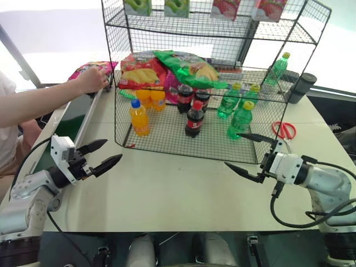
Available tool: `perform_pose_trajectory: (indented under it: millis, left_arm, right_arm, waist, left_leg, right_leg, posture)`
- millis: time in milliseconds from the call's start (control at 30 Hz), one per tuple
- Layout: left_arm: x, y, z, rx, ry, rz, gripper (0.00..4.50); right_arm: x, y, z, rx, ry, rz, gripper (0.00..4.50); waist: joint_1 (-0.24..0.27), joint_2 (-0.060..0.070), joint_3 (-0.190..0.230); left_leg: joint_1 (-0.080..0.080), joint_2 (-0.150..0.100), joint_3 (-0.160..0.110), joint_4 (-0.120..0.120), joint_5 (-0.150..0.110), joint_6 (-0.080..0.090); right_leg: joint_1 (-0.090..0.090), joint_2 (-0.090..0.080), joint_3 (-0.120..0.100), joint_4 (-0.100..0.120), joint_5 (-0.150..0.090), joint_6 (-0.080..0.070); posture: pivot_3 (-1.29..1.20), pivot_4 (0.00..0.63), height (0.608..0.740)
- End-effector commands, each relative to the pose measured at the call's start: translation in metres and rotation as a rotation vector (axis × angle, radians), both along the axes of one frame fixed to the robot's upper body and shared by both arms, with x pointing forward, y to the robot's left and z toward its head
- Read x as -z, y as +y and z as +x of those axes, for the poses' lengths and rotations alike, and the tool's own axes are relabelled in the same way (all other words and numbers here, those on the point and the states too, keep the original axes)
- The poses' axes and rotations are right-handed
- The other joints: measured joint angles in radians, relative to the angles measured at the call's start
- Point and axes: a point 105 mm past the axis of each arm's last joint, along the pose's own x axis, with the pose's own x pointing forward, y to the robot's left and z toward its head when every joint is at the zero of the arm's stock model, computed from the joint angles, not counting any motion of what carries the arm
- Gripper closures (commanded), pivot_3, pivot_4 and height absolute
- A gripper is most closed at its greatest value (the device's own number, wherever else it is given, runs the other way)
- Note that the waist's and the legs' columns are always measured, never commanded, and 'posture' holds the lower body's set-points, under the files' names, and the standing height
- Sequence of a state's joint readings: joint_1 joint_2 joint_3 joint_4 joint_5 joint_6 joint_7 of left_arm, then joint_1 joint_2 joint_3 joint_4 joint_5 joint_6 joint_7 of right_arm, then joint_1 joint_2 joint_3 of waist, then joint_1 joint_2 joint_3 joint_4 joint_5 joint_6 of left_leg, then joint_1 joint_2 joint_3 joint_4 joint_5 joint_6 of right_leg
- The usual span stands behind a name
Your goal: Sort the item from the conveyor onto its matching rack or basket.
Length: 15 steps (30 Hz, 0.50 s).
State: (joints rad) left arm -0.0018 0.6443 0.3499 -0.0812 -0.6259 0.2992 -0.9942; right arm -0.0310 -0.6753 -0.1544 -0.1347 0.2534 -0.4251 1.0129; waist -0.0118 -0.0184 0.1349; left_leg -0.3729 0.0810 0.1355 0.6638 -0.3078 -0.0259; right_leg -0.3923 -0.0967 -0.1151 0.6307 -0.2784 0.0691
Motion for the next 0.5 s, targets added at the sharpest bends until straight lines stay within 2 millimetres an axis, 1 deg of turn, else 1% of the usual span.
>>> perform_pose_trajectory:
  millis: [33,100,133,200,300,367,400,433,500]
  left_arm:
    - [-0.015,0.007,-0.001,-0.043,-0.038,-0.051,0.00]
    - [-0.017,0.008,-0.003,-0.056,-0.027,-0.093,0.00]
    - [-0.019,0.011,-0.003,-0.085,-0.018,-0.134,0.00]
    - [-0.022,0.015,-0.003,-0.122,-0.021,-0.161,0.00]
    - [-0.030,0.029,-0.003,-0.219,-0.015,-0.265,0.00]
    - [-0.032,0.037,-0.004,-0.272,0.016,-0.348,0.00]
    - [-0.031,0.038,-0.007,-0.278,0.011,-0.322,0.00]
    - [-0.029,0.037,-0.010,-0.278,-0.013,-0.244,0.00]
    - [-0.029,0.041,-0.015,-0.301,-0.058,-0.155,0.00]
  right_arm:
    - [-0.005,-0.001,0.001,0.008,-0.001,0.032,0.27]
    - [-0.007,-0.002,0.005,0.027,0.045,0.099,0.27]
    - [-0.007,-0.001,0.005,0.023,0.056,0.104,0.27]
    - [-0.005,0.002,0.004,0.005,0.052,0.075,0.27]
    - [0.003,0.006,0.002,-0.032,0.054,0.016,0.27]
    - [0.003,0.009,0.003,-0.034,0.068,0.036,0.27]
    - [0.001,0.010,0.006,-0.031,0.071,0.054,0.27]
    - [0.000,0.010,0.007,-0.030,0.073,0.062,0.27]
    - [-0.002,0.013,0.010,-0.024,0.122,0.115,0.27]
  waist:
    - [-0.002,0.000,0.000]
    - [-0.005,0.000,0.000]
    - [-0.005,0.000,0.000]
    - [-0.002,0.000,0.000]
    - [-0.002,0.000,0.000]
    - [-0.002,0.000,0.000]
    - [-0.002,0.000,0.000]
    - [-0.002,0.000,0.000]
    - [-0.003,0.000,0.000]
  left_leg:
    - [0.000,0.000,0.000,0.000,0.000,0.000]
    - [0.000,0.001,0.000,0.000,0.000,0.000]
    - [0.000,0.001,0.000,0.000,0.000,0.000]
    - [0.000,0.002,0.000,0.000,0.000,0.000]
    - [0.000,0.002,0.000,0.000,-0.001,0.002]
    - [0.000,0.002,-0.001,0.000,-0.001,0.002]
    - [0.000,0.002,-0.001,0.000,-0.001,0.002]
    - [0.000,0.002,-0.001,0.000,-0.001,0.002]
    - [0.000,0.002,0.000,0.000,-0.001,0.002]
  right_leg:
    - [0.000,0.000,0.000,0.000,0.000,0.000]
    - [0.000,0.000,0.000,0.001,0.000,0.000]
    - [0.000,0.000,0.000,0.001,0.000,0.000]
    - [0.000,0.000,0.000,0.001,0.000,0.000]
    - [0.000,0.000,0.000,0.001,0.000,0.000]
    - [0.000,0.000,0.000,0.001,0.000,0.000]
    - [0.000,0.000,0.000,0.001,0.000,0.000]
    - [0.000,0.000,0.000,0.001,0.000,0.000]
    - [0.000,-0.001,0.000,0.000,0.000,0.000]
  posture:
    - [0.00,0.150,0.726]
    - [0.00,0.150,0.726]
    - [0.00,0.150,0.726]
    - [0.00,0.150,0.726]
    - [0.00,0.150,0.726]
    - [0.00,0.150,0.726]
    - [0.00,0.150,0.726]
    - [0.00,0.150,0.726]
    - [0.00,0.150,0.726]
